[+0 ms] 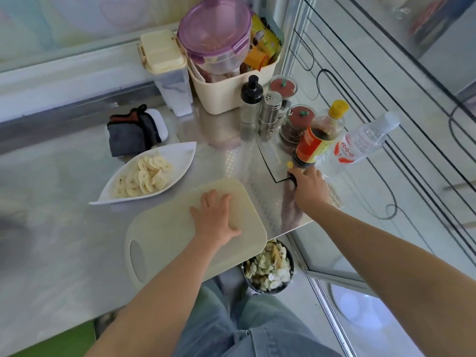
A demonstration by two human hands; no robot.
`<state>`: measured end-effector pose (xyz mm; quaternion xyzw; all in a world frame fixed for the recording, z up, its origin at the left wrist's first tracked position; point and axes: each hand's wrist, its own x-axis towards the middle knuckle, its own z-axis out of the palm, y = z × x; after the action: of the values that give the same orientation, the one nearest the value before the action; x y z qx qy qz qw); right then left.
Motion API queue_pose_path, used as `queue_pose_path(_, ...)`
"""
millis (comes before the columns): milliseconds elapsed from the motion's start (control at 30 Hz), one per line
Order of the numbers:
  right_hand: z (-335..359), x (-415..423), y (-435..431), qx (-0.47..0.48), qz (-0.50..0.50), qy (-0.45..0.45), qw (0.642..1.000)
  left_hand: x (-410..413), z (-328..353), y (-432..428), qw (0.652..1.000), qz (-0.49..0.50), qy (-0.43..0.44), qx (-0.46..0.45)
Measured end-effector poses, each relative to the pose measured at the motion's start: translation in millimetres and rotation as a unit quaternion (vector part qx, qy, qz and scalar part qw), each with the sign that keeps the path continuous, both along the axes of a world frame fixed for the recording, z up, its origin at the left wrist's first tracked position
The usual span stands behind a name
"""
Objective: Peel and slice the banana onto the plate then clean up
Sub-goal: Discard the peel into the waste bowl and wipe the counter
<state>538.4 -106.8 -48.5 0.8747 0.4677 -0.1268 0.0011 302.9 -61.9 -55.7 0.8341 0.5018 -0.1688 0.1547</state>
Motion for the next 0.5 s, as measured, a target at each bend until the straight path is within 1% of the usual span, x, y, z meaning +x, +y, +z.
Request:
queue_pose_path(67,5,-11,4,0.055,0.024,0.001,0.998,-6,1,1,1.000,0.000,-0.025,0.013)
queue_pose_path(133,10,-31,8,0.104,0.105,0.071,0.986,-19,1,2,0.998,-0.001,-0.048,0.040)
queue_pose_path(167,11,-43,8,0.103,0.167,0.114,0.974,-28,2,1,0.997,0.007,-0.053,0.055)
queue_pose_path(233,8,-71,3,0.046,0.295,0.162,0.941,-50,5,-6,0.995,0.053,-0.038,0.078)
queue_pose_path(300,-3,-96,-8,-0.032,0.378,0.157,0.912,-75,6,-18,0.988,0.134,0.010,0.076)
queue_pose_path(333,-11,-106,-14,-0.060,0.399,0.145,0.904,-89,5,-26,0.981,0.178,0.033,0.064)
queue_pose_path(400,-23,-119,-20,-0.083,0.411,0.118,0.900,-113,2,-39,0.969,0.239,0.049,0.038)
queue_pose_path(500,-29,-133,-17,-0.085,0.401,0.094,0.907,-137,-4,-49,0.965,0.260,0.035,0.013)
